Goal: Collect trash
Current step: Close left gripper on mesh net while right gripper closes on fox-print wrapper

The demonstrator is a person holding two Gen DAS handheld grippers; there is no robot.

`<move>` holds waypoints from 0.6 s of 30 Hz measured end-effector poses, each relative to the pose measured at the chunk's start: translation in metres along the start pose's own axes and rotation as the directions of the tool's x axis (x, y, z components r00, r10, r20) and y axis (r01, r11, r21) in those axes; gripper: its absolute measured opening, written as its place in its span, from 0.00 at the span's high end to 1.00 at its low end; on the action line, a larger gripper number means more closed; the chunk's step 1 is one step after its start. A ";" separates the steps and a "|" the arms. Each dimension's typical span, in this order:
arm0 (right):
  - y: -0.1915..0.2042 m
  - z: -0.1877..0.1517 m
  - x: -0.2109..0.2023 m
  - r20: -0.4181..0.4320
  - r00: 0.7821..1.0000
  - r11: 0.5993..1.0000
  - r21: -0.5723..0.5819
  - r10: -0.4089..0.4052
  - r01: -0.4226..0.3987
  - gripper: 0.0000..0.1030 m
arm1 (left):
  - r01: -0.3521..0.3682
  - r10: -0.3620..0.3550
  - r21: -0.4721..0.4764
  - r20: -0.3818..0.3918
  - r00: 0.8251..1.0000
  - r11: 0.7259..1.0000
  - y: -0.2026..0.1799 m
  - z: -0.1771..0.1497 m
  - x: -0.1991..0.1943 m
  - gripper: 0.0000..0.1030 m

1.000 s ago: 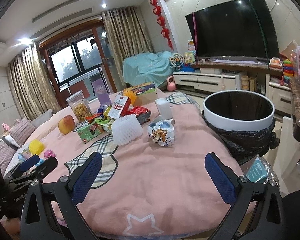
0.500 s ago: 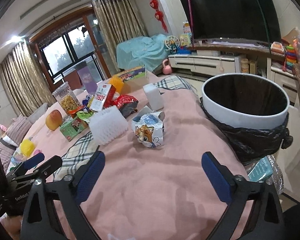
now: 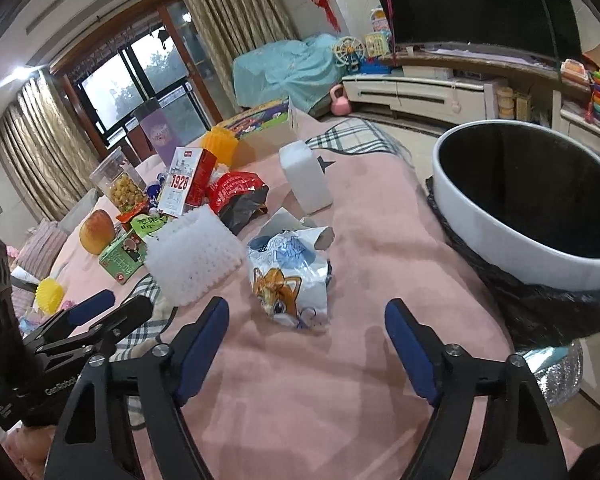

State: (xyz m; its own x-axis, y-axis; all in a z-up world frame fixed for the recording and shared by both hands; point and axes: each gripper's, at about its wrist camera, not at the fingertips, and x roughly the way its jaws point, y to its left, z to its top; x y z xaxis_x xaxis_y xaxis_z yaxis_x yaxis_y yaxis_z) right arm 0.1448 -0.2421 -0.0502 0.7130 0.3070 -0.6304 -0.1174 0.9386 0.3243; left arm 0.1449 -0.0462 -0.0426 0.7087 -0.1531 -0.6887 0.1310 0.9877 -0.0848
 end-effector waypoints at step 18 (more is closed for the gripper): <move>-0.007 0.002 0.007 -0.043 0.998 0.999 -0.005 0.045 -0.045 0.74 | 0.153 -0.153 0.061 -0.002 0.988 0.986 -0.022 0.000 -0.006 0.81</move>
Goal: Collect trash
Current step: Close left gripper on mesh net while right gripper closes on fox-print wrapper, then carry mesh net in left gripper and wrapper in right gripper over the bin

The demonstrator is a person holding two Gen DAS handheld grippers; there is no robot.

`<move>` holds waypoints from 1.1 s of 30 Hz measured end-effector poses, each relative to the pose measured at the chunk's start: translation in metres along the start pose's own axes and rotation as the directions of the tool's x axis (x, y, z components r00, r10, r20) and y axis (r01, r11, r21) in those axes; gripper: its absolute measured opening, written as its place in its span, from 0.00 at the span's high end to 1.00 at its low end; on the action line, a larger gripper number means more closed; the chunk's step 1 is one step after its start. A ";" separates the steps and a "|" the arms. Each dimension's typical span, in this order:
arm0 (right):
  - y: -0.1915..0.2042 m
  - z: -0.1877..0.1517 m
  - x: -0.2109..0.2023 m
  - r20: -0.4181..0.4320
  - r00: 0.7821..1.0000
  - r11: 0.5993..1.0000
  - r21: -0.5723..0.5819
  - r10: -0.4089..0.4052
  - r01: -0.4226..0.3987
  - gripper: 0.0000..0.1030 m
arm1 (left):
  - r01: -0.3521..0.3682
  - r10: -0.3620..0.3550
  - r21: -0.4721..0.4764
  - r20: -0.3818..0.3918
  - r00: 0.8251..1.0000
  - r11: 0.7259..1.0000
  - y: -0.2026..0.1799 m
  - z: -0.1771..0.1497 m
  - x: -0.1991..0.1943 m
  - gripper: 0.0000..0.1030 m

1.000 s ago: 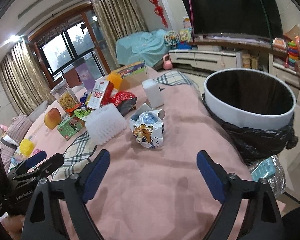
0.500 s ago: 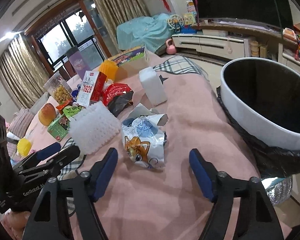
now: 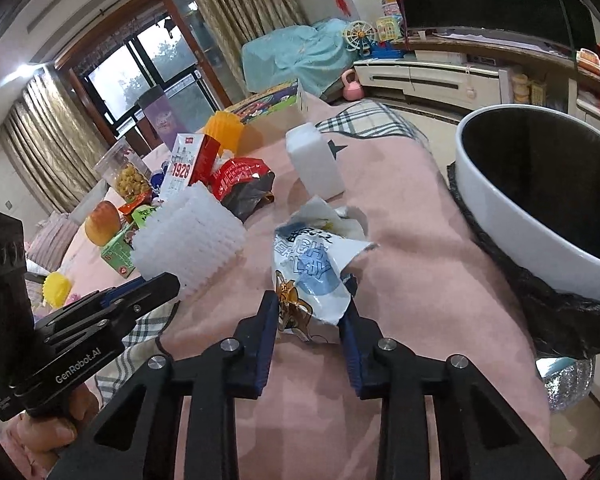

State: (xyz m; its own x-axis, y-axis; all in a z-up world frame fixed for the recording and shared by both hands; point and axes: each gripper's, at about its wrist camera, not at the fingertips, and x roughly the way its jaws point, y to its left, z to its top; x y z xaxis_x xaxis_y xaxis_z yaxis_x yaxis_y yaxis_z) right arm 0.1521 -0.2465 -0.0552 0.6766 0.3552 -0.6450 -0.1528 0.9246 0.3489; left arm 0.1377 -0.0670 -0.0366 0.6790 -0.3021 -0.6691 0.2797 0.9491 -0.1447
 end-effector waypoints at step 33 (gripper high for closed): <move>-0.085 0.019 -0.089 0.136 0.977 0.980 0.136 -0.162 0.144 0.75 | 0.153 -0.147 0.175 -0.044 0.988 0.973 -0.128 0.032 0.023 0.81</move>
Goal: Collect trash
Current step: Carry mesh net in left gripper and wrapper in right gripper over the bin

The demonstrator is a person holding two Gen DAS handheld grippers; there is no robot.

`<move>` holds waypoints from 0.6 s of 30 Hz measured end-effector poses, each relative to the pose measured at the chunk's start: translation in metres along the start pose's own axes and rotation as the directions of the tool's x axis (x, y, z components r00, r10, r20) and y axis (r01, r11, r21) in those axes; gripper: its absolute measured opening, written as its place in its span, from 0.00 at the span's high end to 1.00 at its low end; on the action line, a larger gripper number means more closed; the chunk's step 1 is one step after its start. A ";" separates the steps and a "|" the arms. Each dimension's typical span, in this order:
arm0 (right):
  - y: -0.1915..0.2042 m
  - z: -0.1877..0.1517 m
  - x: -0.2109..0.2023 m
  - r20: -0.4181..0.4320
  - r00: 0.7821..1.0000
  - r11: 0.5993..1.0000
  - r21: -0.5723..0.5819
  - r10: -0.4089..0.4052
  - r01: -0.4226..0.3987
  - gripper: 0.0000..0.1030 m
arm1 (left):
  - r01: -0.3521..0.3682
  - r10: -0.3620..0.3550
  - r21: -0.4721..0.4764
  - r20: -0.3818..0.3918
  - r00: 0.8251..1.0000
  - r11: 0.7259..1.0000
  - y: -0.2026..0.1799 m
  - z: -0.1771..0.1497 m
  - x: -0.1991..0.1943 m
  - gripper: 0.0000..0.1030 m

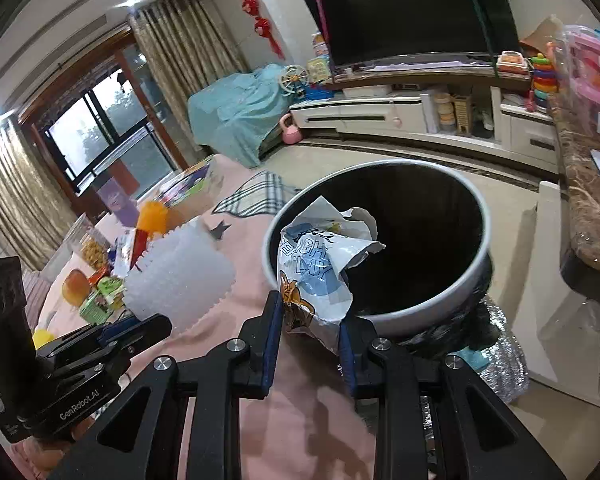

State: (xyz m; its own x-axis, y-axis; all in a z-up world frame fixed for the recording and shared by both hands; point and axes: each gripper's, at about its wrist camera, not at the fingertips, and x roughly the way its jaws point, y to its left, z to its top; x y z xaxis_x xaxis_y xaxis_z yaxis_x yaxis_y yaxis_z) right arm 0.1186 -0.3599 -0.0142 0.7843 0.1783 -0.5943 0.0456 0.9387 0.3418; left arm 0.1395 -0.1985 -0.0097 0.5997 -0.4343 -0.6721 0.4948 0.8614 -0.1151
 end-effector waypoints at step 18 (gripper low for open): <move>-0.047 0.031 0.015 -0.033 0.999 0.999 0.038 -0.034 0.035 0.75 | 0.030 -0.026 0.084 -0.058 0.998 0.996 -0.038 0.043 0.043 0.81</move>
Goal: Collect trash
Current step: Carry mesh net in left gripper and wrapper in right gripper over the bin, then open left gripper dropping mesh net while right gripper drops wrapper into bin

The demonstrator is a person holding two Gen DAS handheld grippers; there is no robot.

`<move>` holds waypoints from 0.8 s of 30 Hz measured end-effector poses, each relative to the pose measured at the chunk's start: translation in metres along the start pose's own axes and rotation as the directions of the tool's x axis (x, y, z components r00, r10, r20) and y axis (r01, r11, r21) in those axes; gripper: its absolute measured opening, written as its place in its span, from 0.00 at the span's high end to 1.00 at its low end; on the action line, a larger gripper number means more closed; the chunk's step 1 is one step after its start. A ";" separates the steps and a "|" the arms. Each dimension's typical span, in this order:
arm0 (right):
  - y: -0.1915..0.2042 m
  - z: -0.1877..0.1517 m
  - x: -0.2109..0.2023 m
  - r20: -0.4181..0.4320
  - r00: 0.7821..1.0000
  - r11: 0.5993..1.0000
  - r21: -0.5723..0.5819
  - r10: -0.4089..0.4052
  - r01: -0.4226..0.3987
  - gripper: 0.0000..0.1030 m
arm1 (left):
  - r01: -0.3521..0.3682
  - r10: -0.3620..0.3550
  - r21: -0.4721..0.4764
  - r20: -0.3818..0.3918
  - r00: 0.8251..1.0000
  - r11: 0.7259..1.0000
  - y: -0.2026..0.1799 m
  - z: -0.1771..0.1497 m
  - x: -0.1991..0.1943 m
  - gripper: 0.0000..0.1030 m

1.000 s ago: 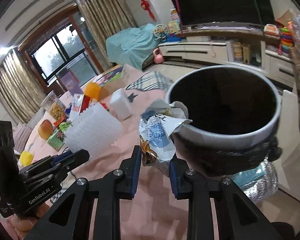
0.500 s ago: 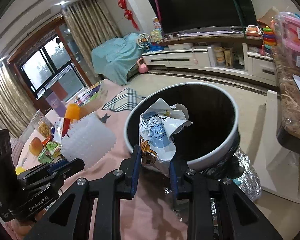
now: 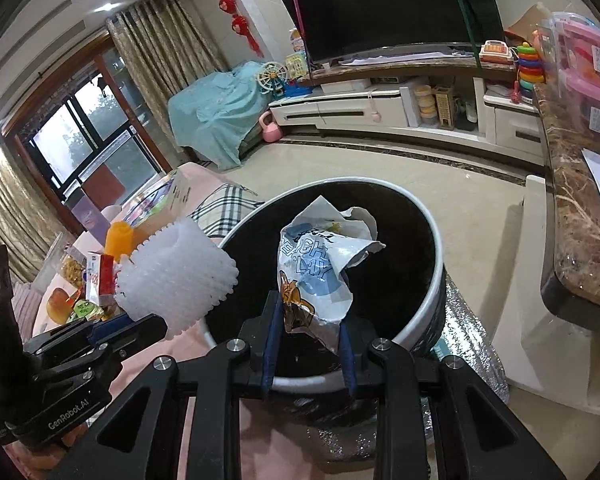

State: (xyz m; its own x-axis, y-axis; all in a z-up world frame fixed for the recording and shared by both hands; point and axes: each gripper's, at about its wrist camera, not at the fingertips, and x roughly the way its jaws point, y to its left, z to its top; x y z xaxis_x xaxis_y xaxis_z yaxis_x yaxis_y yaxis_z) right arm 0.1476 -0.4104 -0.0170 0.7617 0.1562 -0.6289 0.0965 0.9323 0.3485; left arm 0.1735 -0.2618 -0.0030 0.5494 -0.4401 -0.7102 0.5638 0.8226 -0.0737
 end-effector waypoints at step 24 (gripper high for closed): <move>-0.018 0.018 0.008 -0.069 0.998 1.000 0.029 0.010 -0.008 0.50 | -0.027 0.028 0.022 -0.052 0.998 0.999 -0.005 0.016 0.020 0.47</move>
State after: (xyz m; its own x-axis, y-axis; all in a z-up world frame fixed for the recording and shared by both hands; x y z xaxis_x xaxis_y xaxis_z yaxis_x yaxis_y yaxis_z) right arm 0.1634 -0.4315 -0.0163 0.7163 0.1874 -0.6721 0.1089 0.9214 0.3730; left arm 0.1914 -0.2809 -0.0058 0.5326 -0.3975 -0.7472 0.5624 0.8260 -0.0386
